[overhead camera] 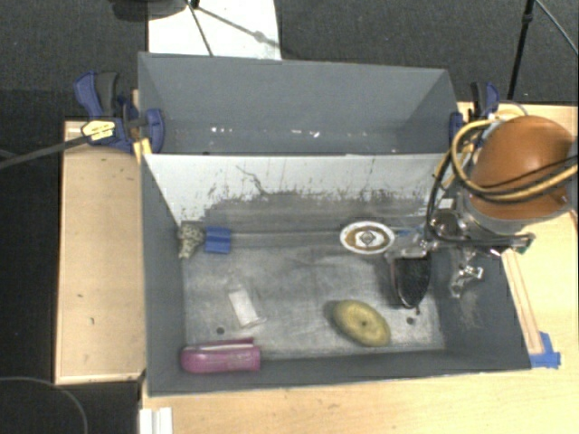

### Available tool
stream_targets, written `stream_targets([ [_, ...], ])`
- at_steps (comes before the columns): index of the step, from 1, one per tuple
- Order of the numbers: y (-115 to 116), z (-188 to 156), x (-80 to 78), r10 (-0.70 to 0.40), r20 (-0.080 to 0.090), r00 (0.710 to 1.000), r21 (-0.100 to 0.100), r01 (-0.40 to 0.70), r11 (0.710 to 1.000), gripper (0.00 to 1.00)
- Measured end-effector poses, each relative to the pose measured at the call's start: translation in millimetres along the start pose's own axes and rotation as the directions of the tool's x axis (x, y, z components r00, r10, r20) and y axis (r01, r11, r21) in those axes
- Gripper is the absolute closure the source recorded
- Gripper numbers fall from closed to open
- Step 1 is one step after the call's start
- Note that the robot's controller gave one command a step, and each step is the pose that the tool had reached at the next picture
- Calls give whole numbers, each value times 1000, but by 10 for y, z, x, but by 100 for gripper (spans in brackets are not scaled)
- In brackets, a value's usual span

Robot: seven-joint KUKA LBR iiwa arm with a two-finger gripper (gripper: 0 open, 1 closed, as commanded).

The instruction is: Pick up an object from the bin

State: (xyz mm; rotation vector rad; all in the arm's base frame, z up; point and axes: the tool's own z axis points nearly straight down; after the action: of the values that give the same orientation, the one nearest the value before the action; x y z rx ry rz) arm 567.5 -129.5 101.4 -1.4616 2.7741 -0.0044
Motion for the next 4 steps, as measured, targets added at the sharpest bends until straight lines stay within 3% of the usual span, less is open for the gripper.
stream_targets([
  [1,-133,-119,43,-82,3,997,-5,82,997,0],
  [2,-69,95,-74,-372,23,928,-5,372,928,0],
  [3,-77,136,-100,-414,27,910,-4,414,910,0],
  [4,-117,143,-32,-408,15,913,-4,408,913,100],
])
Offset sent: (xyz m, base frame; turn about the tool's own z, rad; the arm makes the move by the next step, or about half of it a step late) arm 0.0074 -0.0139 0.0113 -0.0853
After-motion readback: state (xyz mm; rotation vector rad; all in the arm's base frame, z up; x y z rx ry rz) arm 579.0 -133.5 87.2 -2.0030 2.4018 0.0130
